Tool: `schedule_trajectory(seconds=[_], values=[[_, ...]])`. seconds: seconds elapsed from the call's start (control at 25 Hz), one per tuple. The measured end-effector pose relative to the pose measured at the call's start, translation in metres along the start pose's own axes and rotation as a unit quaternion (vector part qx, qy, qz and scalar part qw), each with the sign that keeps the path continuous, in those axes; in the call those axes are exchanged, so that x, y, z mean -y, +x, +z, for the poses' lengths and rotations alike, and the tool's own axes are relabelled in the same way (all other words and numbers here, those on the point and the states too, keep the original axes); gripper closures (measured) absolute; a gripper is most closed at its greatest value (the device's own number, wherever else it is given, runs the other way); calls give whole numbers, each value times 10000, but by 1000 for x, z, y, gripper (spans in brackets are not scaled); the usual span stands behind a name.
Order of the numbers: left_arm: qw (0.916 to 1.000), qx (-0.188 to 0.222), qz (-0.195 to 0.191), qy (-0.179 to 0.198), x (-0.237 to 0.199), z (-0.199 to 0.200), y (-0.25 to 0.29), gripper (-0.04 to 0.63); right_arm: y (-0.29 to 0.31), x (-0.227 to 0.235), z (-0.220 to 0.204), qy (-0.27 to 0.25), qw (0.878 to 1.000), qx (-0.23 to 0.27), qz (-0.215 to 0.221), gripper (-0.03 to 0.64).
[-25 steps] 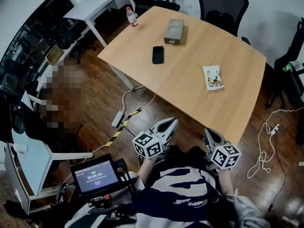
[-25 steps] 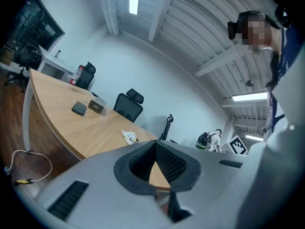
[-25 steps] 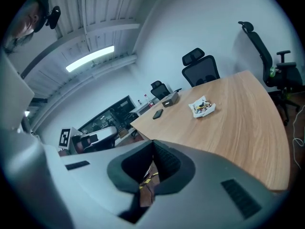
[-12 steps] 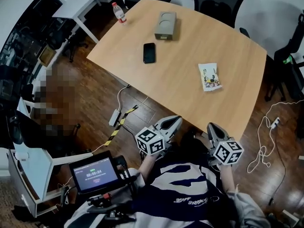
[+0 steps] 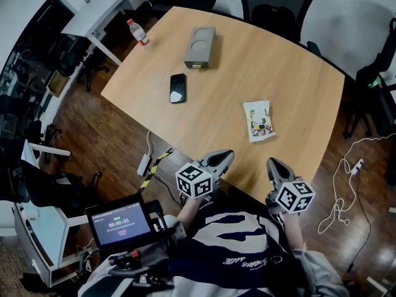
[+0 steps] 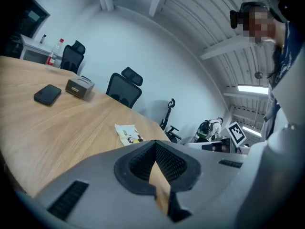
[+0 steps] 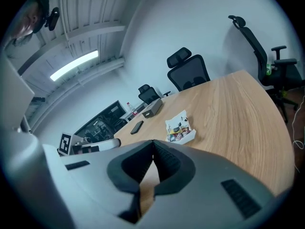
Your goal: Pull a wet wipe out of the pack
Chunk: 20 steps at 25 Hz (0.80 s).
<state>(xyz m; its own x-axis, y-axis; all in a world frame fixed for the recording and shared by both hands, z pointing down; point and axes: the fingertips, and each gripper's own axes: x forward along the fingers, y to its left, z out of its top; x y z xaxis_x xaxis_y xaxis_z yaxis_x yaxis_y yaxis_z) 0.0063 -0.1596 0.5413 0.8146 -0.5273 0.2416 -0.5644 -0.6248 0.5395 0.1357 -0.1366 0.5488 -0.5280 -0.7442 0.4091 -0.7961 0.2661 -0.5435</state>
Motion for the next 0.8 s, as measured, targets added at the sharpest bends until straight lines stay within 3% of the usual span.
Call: schedule_trajectory(seconds=[0.16, 0.44, 0.64, 0.8], values=[[9993, -381, 0, -22, -2, -11, 26, 594, 4, 22, -1, 237, 9997, -73, 21, 627], [9930, -1084, -130, 440, -16, -14, 75, 594, 11, 52, 1, 478, 9987, -161, -69, 627], [9813, -1659, -256, 946, -27, -21, 123, 594, 3, 72, 17, 541, 9978, 38, -383, 627], [9656, -2316, -322, 1142, -40, -40, 146, 594, -5, 80, 24, 710, 9944, 287, -733, 627]])
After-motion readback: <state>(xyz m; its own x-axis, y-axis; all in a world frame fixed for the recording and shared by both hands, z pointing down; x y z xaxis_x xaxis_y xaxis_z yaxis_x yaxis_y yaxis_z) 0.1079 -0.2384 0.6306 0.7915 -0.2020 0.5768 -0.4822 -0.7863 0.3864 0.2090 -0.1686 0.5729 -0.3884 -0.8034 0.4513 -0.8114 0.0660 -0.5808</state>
